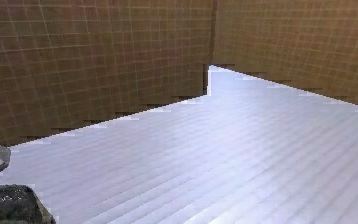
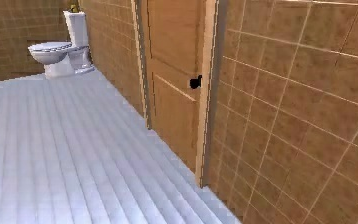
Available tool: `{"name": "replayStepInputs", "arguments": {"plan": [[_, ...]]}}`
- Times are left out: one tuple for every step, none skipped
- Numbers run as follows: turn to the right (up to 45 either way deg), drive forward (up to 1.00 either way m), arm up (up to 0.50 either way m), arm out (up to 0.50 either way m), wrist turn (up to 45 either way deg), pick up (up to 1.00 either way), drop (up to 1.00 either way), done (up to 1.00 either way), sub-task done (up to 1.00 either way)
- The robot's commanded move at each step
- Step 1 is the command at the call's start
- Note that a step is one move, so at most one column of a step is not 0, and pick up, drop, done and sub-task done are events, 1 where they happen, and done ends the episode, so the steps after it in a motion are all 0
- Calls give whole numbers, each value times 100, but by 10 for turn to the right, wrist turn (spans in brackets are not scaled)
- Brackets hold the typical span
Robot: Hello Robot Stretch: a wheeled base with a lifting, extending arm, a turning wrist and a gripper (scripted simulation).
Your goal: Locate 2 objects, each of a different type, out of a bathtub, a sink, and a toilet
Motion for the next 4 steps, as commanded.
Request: {"name": "replayStepInputs", "arguments": {"plan": [[0,90,0,0,0,0,0,0,0],[-300,0,0,0,0,0,0,0,0],[0,65,0,0,0,0,0,0,0],[-390,0,0,0,0,0,0,0,0]]}}
